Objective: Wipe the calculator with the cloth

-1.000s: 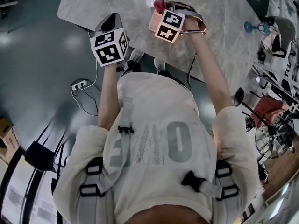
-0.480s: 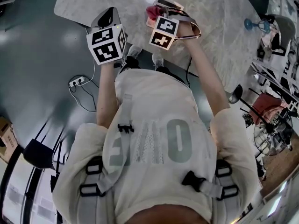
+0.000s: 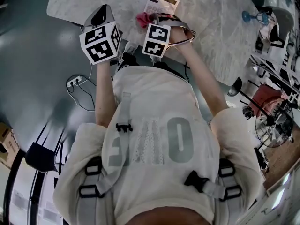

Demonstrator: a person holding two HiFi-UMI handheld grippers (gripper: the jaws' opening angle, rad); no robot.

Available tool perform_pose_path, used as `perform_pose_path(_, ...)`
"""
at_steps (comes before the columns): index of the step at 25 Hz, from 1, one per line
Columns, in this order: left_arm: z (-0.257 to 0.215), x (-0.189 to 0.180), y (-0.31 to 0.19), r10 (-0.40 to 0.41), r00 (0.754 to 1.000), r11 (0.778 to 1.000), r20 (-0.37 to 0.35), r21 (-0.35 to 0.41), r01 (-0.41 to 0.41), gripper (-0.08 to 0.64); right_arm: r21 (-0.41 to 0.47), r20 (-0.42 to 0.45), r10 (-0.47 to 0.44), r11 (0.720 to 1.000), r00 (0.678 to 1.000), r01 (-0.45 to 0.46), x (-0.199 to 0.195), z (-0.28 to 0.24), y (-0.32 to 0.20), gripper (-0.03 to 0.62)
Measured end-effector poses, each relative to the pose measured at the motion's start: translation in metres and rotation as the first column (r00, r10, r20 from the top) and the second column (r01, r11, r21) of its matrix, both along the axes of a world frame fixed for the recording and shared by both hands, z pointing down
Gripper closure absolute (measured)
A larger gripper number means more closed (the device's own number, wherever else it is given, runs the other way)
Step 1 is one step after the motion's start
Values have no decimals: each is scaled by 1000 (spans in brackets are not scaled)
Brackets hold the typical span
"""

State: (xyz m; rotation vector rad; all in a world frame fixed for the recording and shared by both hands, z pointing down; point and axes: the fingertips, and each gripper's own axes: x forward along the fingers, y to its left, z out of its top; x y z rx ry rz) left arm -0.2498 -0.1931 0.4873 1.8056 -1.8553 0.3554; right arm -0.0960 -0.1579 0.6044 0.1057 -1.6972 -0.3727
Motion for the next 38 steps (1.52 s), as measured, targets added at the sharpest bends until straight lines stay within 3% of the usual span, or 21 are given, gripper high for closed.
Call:
perform_pose_path(17, -5, 10, -11, 25, 1000, 1000, -14, 10, -25, 538, -48, 15, -24, 999, 1000, 25, -5, -2, 15, 535)
perform_pose_path(22, -19, 20, -20, 47, 999, 998, -1, 43, -47, 538, 50, 28, -12, 999, 1000, 11, -1, -26, -17, 535)
perform_pose_path(26, -45, 38, -29, 91, 996, 992, 21, 83, -92, 540, 136, 77, 49, 989, 996, -59, 13, -65, -59, 537)
perform_pose_path(33, -99, 80, -60, 192, 977, 962, 88, 180, -205, 538, 298, 225, 185, 922, 957, -248, 56, -154, -129, 537)
perform_pose_path(36, -127, 95, -71, 221, 967, 942, 131, 228, -246, 539, 349, 330, 240, 867, 913, -354, 82, -196, -145, 535)
perform_pose_path(38, -146, 106, -78, 244, 956, 925, 165, 258, -280, 540, 364, 424, 270, 823, 864, -436, 98, -224, -149, 535)
